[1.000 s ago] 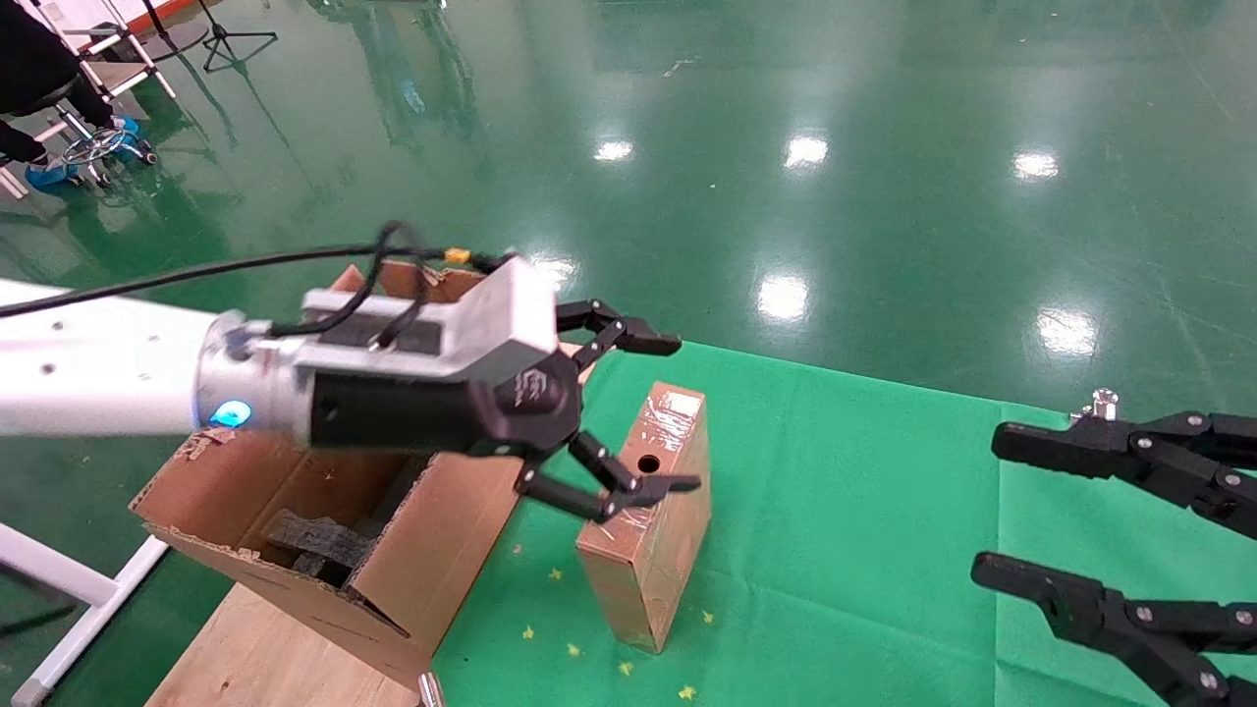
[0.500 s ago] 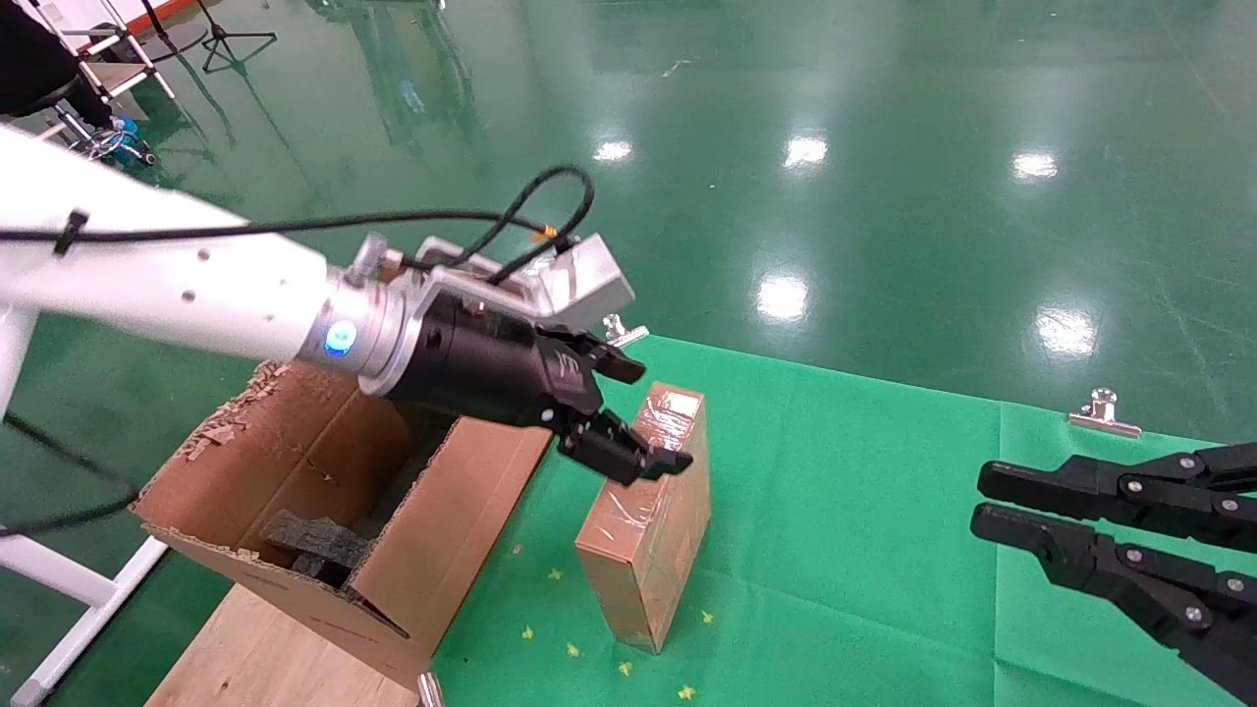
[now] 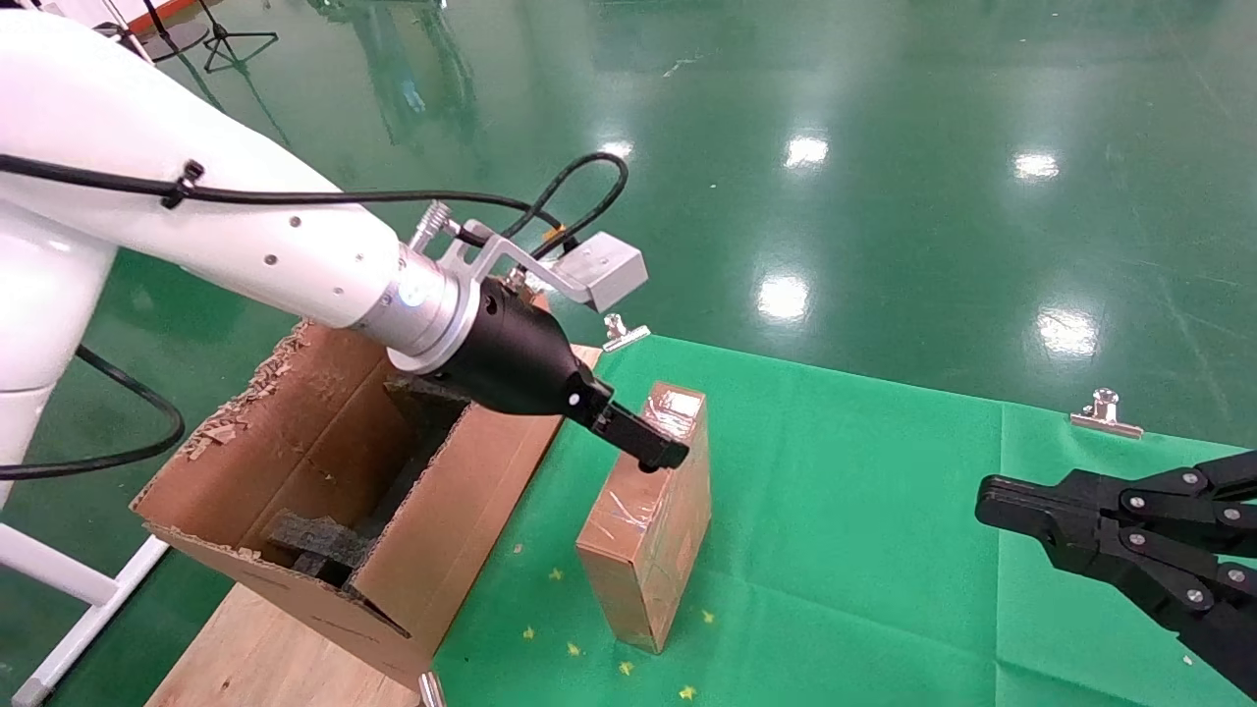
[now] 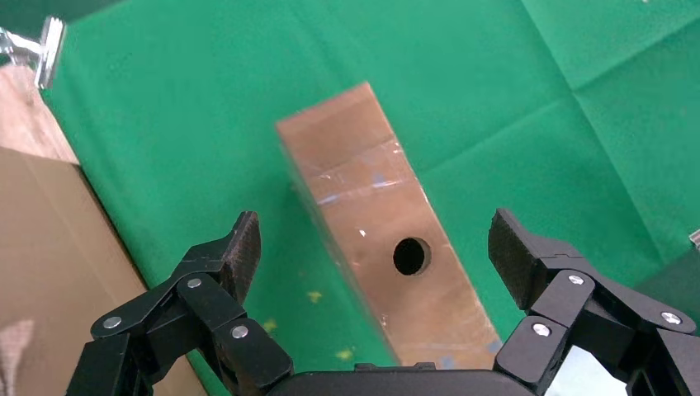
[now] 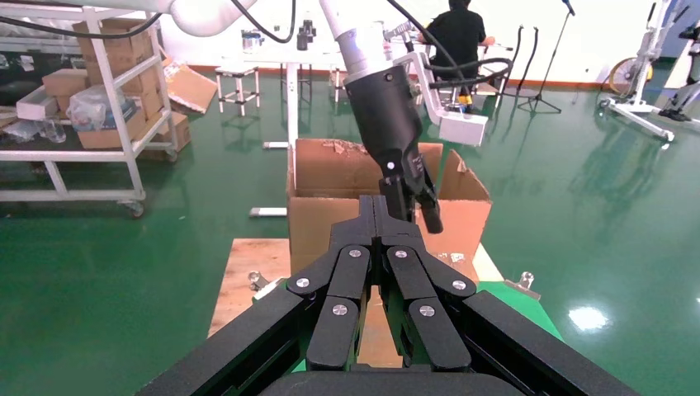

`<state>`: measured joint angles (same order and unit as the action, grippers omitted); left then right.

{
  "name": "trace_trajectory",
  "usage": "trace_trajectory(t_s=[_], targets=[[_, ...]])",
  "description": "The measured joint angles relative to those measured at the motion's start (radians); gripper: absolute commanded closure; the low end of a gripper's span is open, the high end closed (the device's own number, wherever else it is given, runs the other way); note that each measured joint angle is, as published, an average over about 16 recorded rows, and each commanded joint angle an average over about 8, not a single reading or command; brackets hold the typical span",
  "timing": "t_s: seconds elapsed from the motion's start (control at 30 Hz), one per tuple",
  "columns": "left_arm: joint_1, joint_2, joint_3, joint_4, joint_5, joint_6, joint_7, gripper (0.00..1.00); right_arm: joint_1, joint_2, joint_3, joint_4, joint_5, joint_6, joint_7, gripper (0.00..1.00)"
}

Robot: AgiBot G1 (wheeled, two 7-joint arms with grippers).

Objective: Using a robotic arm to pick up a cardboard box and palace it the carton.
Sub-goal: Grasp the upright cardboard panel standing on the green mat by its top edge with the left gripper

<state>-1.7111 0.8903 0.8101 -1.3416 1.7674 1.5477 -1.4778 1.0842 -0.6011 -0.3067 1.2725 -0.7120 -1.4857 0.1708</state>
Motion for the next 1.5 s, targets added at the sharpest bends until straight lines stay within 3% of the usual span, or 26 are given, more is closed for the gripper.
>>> trace_trajectory(t_s=[0.7,0.73,0.83,0.9,1.0,1.1,1.13,1.17,1.5], targets=[[0.043,0.066,0.108,-0.007,0.094,-0.072,-0.068,0.0,0.0,0.0,-0.001,0.0,0.001,0.0,0.0,1.0],[0.044,0.068,0.111,-0.007,0.1,-0.075,-0.069,0.0,0.0,0.0,-0.001,0.0,0.001,0.0,0.0,0.96],[0.048,0.071,0.118,-0.006,0.115,-0.081,-0.073,0.0,0.0,0.0,-0.001,0.0,0.001,0.0,0.0,0.6],[0.05,0.072,0.121,-0.006,0.123,-0.085,-0.074,0.16,0.0,0.0,-0.001,0.0,0.001,0.0,0.0,0.35],[0.05,0.073,0.123,-0.006,0.13,-0.088,-0.076,0.53,0.0,0.0,-0.001,0.0,0.001,0.001,-0.001,0.01],[0.05,0.073,0.125,-0.007,0.135,-0.089,-0.076,0.91,0.0,0.001,-0.001,0.0,0.001,0.001,-0.001,0.0],[0.049,0.074,0.125,-0.007,0.135,-0.09,-0.076,0.96,0.0,0.001,-0.001,0.0,0.001,0.001,-0.001,0.0],[0.049,0.074,0.126,-0.007,0.136,-0.09,-0.077,1.0,0.0,0.001,-0.001,0.0,0.001,0.001,-0.001,0.0],[0.049,0.072,0.123,-0.007,0.129,-0.089,-0.075,1.0,0.0,0.001,-0.001,0.0,0.001,0.001,-0.001,0.0]])
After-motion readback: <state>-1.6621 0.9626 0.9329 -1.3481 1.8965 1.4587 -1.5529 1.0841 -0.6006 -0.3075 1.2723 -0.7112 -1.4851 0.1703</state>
